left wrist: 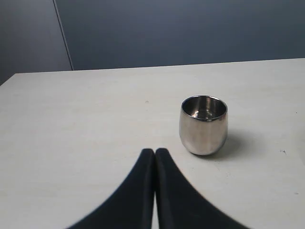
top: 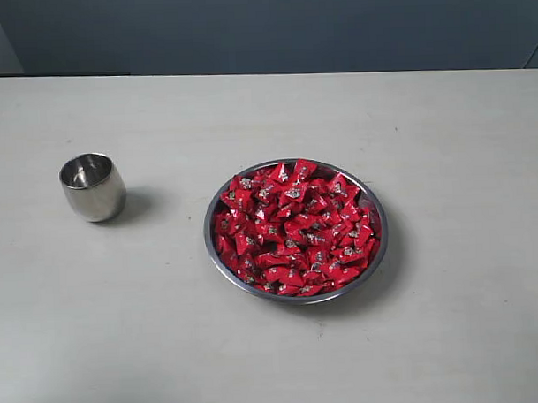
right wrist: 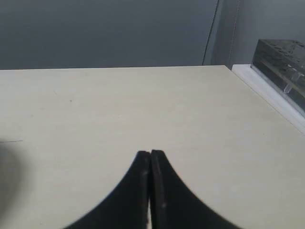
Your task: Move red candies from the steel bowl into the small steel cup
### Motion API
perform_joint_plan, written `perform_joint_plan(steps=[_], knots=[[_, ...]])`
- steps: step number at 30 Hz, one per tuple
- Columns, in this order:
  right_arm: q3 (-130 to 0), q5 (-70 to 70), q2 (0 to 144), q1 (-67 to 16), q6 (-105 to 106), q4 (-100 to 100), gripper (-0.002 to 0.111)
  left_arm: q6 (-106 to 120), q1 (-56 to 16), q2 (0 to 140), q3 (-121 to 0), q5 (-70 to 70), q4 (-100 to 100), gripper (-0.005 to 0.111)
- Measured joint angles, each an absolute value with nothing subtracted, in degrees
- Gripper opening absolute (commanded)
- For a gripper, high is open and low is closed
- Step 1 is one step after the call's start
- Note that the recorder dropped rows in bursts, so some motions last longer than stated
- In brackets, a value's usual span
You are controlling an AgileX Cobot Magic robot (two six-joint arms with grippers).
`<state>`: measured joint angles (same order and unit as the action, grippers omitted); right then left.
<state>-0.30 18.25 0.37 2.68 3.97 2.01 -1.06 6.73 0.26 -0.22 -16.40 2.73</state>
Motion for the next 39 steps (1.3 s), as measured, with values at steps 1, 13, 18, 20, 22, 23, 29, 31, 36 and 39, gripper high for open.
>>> perform_joint_plan(steps=[1, 13, 18, 20, 22, 23, 29, 31, 36, 39], knots=[[-0.3, 18.25, 0.37, 2.68, 3.97, 2.01, -0.001, -1.06, 6.73, 0.26, -0.22, -16.4, 2.73, 0.0], [-0.3, 18.25, 0.37, 2.68, 3.97, 2.01, -0.001, -1.06, 6.73, 0.26, -0.22, -16.4, 2.73, 0.0], [-0.3, 18.25, 0.37, 2.68, 4.1, 2.01, -0.001, -1.06, 6.73, 0.26, -0.22, -16.4, 2.73, 0.0], [-0.3, 18.25, 0.37, 2.68, 4.1, 2.01, -0.001, -1.06, 6.73, 0.26, -0.22, -16.4, 2.73, 0.0], [-0.3, 18.25, 0.37, 2.68, 4.1, 2.01, -0.001, -1.06, 6.73, 0.26, -0.22, -16.4, 2.73, 0.0], [-0.3, 18.25, 0.37, 2.68, 4.1, 2.01, -0.001, -1.06, 6.73, 0.26, -0.22, -16.4, 2.73, 0.0], [-0.22, 17.24, 0.37, 2.68, 3.99, 2.93, -0.001, -1.06, 6.73, 0.26, -0.22, -16.4, 2.73, 0.0], [-0.06, 14.43, 0.37, 2.68, 3.99, 4.53, -0.001, -1.06, 6.73, 0.26, -0.22, -16.4, 2.73, 0.0], [-0.08, 3.33, 0.37, 2.68, 3.99, 10.05, -0.001, -1.06, 6.73, 0.26, -0.22, -16.4, 2.73, 0.0], [-0.08, -1.73, 0.28, 2.68, 3.99, 13.79, -0.001, -1.06, 6.73, 0.26, -0.22, -16.4, 2.73, 0.0]])
